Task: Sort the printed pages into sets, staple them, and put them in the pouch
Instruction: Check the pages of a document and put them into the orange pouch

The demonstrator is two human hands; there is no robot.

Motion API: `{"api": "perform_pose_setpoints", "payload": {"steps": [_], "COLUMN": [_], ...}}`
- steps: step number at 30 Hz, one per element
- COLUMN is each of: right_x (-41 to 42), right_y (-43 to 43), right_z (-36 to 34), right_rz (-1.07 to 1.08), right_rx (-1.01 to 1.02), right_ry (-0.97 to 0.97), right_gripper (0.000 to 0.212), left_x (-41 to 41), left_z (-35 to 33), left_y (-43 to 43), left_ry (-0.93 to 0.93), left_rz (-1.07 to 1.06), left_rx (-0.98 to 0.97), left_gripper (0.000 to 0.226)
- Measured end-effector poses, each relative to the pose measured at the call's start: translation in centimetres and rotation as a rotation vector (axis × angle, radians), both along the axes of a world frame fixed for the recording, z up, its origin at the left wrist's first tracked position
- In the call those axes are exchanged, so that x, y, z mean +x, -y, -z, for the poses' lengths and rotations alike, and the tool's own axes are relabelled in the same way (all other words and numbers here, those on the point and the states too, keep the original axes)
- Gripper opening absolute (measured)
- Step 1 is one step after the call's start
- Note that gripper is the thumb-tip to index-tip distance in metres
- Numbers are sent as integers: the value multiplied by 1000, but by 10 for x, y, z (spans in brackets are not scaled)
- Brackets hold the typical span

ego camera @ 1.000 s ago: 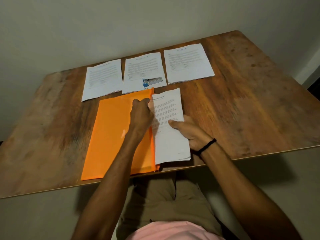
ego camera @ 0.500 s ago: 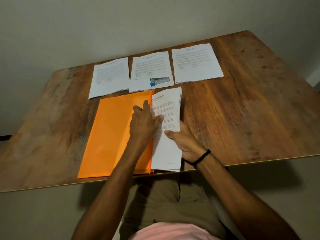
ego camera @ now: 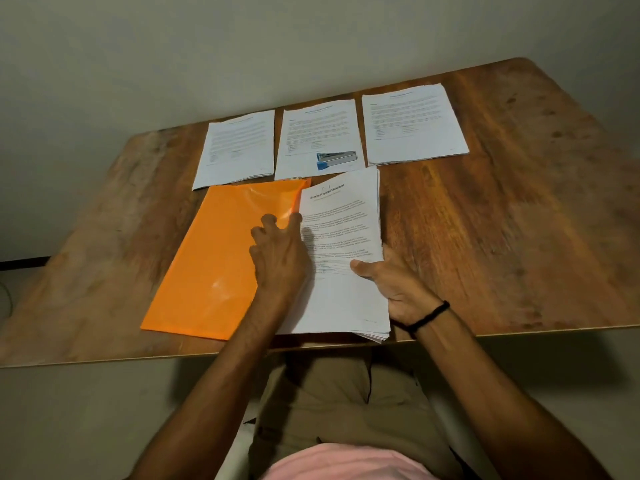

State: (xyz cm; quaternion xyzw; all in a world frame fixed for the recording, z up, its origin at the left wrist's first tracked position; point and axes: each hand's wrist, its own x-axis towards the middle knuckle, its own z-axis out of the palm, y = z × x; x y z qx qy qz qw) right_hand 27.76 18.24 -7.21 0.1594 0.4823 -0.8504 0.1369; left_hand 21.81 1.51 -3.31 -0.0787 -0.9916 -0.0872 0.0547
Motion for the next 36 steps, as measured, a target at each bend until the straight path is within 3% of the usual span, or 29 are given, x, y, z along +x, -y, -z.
{"api": "perform_pose_setpoints", "payload": {"steps": [3,6,16,23,25,29,34,36], "right_x": [-2,-1,-1,-2,-1,0,-1,-1], "right_y": [6,11,18,28,29,26,28,29], "right_z": [-1,-2,-3,-1,0,1,0,-1], "right_rz": [19,7,6,-3,0,4,7,8], "right_rx": [24,22,16,24,6,-5,13,12], "right_ry": [16,24,31,31,26,6,12,13], "right_gripper": [45,44,44,44,44,44,44,44], "left_x": [-9,-12,-23,-25,-25,-15,-13,-11], "left_z": [1,4,21,8,7,-3,-7,-11], "left_y": [7,11,37,40,40,44,59,64], "left_ry": [106,107,34,19,-16,-73,-113,-101], "left_rz": [-16,40,117,138,105,48,240,272], "left_rx": [84,37,-190,-195,-205,-317,-640,-636], "left_gripper": [53,65,40,61,55,22,15,9]}}
